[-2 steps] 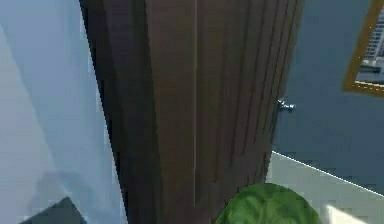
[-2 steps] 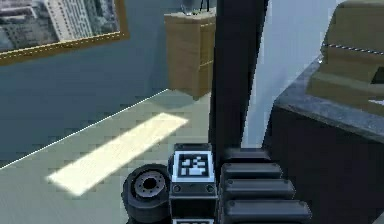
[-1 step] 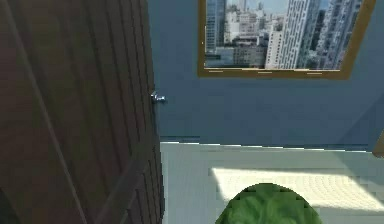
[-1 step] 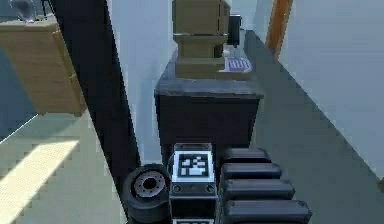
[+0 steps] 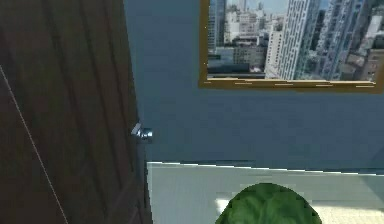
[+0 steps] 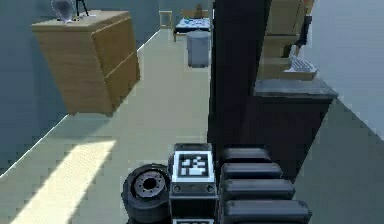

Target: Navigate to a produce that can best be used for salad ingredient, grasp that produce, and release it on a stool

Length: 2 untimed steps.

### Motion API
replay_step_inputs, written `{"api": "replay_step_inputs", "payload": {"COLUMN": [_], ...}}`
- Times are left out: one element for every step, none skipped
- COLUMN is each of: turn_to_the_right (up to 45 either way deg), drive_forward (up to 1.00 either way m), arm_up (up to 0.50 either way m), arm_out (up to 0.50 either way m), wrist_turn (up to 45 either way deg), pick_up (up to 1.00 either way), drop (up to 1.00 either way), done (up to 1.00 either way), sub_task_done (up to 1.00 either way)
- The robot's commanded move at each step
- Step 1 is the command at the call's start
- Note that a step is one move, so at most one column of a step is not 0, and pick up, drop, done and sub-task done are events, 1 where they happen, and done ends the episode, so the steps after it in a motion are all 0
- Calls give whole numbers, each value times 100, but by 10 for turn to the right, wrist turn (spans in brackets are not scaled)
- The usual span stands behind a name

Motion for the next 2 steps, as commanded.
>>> {"api": "replay_step_inputs", "payload": {"turn_to_the_right": [450, 270], "drive_forward": [0, 0], "arm_up": [0, 0], "arm_out": [0, 0], "wrist_turn": [0, 0], "pick_up": [0, 0], "drop": [0, 0], "done": [0, 0], "sub_task_done": [0, 0]}}
